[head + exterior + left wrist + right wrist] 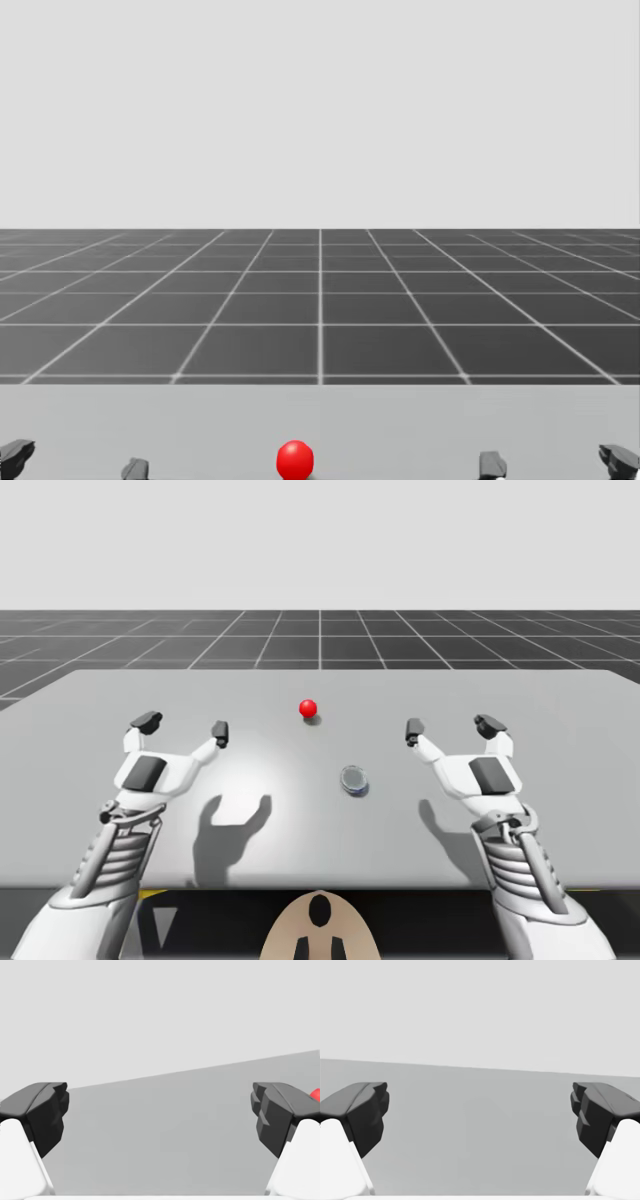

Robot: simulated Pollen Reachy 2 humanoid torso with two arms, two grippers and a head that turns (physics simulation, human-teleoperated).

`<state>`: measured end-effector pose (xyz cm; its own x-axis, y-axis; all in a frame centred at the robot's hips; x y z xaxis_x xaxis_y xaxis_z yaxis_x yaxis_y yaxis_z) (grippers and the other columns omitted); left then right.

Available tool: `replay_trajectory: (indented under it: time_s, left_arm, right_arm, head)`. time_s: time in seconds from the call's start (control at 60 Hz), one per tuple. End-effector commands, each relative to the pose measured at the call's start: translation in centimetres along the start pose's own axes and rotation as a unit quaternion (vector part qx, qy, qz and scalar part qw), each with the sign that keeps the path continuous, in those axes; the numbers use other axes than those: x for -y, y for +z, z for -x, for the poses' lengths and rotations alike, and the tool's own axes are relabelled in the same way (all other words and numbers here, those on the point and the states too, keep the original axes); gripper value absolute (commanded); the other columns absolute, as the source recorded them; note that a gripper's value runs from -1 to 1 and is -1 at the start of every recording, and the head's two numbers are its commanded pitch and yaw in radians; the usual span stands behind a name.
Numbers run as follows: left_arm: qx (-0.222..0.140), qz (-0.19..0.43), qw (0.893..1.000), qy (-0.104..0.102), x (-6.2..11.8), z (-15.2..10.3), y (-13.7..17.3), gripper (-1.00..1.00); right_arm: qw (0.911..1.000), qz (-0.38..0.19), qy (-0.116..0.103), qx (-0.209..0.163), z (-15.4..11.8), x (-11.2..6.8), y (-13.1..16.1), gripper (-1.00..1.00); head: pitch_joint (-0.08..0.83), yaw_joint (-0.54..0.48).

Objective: Watch the red light. When it turns green, pick up the object.

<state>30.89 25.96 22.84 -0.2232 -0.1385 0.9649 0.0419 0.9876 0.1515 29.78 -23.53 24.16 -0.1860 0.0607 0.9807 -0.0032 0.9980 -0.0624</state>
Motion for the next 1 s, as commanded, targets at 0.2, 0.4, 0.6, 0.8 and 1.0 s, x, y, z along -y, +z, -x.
replay_trajectory:
  time_s: [0.2,0.4,0.6,0.8,1.0]
  left_arm:
    - [-0.019,-0.004,1.0,0.003,-0.5,0.2,0.2,-1.0]
    - [-0.046,-0.016,0.999,-0.002,-0.5,0.6,-0.1,-1.0]
    - [-0.053,-0.017,0.998,-0.004,-0.5,0.8,-0.2,-1.0]
    - [-0.052,-0.016,0.998,-0.008,-0.5,0.8,-0.3,-1.0]
    - [-0.051,-0.015,0.999,-0.004,-0.6,0.7,-0.2,-1.0]
  right_arm:
    - [0.999,0.035,-0.022,-0.014,0.0,0.4,0.5,-1.0]
    - [0.9988,0.048,0.001,-0.005,0.5,0.4,0.2,-1.0]
    - [0.9987,0.049,0.009,-0.012,1.0,0.5,0.0,-1.0]
    - [0.9988,0.047,0.01,-0.011,1.0,0.4,0.0,-1.0]
    - [0.9989,0.044,0.009,-0.012,1.0,0.4,0.0,-1.0]
  head:
    - [0.101,0.0]
    - [0.264,0.0]
    - [0.377,0.02]
    - [0.422,0.04]
    - [0.425,0.06]
